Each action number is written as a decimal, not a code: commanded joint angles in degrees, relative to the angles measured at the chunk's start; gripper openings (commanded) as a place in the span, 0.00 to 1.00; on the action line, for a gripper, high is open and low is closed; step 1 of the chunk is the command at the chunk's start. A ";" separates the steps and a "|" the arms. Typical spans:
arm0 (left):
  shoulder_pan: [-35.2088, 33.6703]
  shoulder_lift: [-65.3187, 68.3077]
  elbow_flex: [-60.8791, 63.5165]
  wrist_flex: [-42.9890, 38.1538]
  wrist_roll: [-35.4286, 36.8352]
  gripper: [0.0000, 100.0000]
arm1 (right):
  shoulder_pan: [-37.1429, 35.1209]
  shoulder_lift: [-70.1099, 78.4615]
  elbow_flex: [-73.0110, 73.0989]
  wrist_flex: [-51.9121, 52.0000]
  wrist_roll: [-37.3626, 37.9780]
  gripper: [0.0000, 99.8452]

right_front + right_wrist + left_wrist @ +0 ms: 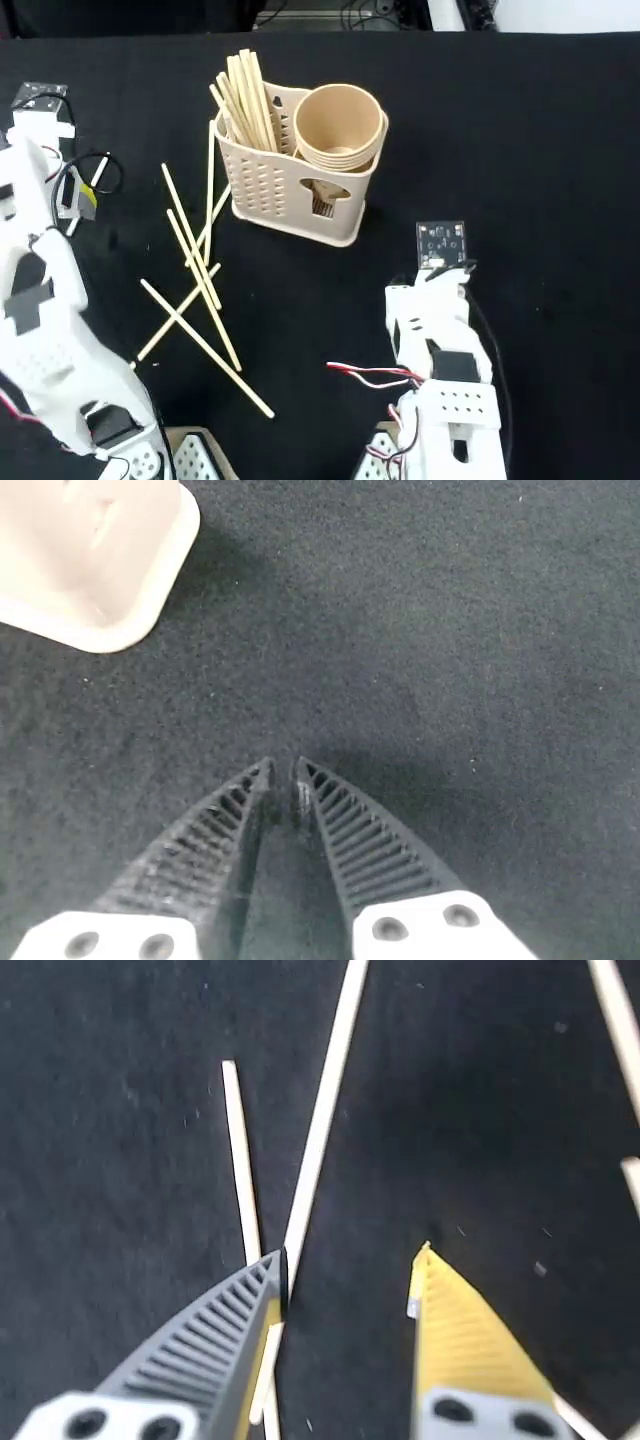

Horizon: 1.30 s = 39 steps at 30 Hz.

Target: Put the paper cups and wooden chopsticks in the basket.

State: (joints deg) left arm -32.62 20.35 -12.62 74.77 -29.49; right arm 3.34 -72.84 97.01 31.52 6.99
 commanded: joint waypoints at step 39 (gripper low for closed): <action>7.16 25.85 -46.73 26.11 13.45 0.03 | -0.79 -0.84 -0.04 0.18 0.62 0.04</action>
State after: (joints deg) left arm -26.46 48.57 -56.92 100.35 -22.99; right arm 3.34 -72.84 97.01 31.52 6.99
